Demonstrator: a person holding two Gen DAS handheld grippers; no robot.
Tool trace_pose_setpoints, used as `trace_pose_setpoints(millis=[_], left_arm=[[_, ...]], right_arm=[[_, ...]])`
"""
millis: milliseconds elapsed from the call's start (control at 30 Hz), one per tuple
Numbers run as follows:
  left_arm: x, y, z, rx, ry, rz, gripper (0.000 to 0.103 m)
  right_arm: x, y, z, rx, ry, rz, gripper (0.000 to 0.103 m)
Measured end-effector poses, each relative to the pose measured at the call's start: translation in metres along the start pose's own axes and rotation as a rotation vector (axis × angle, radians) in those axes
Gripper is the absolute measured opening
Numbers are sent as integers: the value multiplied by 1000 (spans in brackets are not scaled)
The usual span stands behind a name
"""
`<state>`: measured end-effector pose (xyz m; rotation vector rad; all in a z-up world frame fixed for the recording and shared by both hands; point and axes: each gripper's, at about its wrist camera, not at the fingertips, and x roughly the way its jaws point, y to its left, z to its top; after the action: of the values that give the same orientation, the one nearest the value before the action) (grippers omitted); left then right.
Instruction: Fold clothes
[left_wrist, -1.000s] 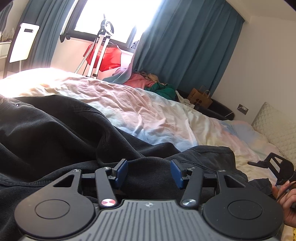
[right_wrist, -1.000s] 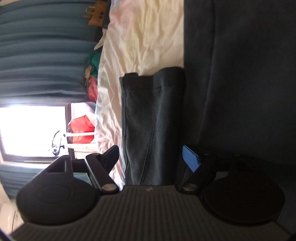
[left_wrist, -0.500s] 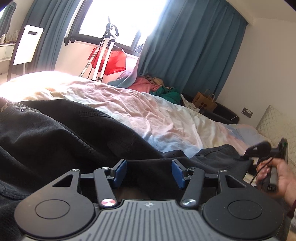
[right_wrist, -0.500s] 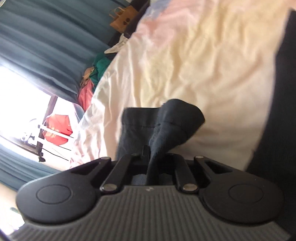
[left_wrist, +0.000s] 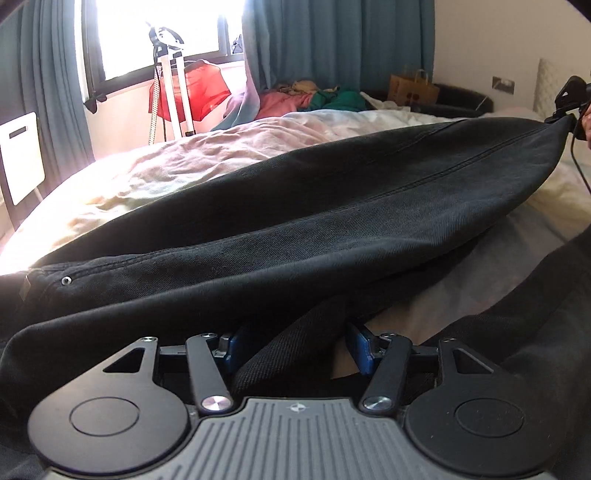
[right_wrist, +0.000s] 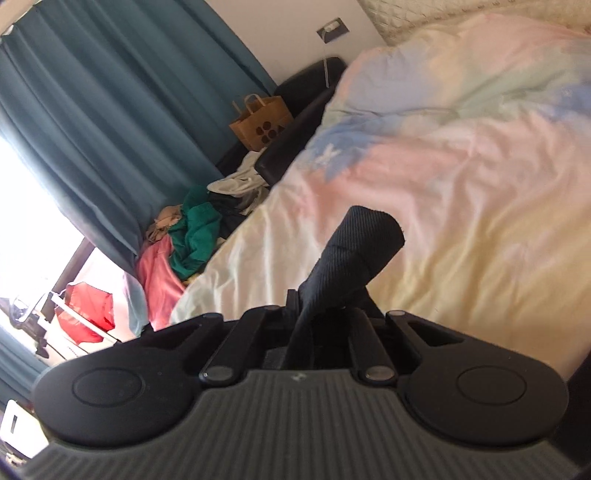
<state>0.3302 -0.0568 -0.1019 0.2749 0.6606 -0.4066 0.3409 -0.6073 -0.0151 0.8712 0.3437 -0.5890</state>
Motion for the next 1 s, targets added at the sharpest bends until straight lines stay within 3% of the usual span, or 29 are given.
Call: trace_pose_setpoints(millis=[167,267,367,533,633,867,1000], left_arm=[[-1,-7,-3,56,-26,-28,24],[-8,0,-2,44,-47,-56,13],[-16,9,-1,23,-63,-92,11],[-39,25,2,-57,-76,-193,9],[-56,27,0,-47,-79,-246,9],[-41,3,-18,8,25,-229,12],[-34,2,-24,-31,35,-219,18]], right_arm=[[5,-76,-37,97,72,-46,8],[-4,-98,-48,99,82,-35,7],[-18,-98,-47,-13,70,-17,7],[-38,-95,-33,-77,60,16,6],[-46,-101,-25,-133,52,6,6],[-31,-150,-54,-192,118,-77,6],[-29,-145,-56,-231,115,-88,7]])
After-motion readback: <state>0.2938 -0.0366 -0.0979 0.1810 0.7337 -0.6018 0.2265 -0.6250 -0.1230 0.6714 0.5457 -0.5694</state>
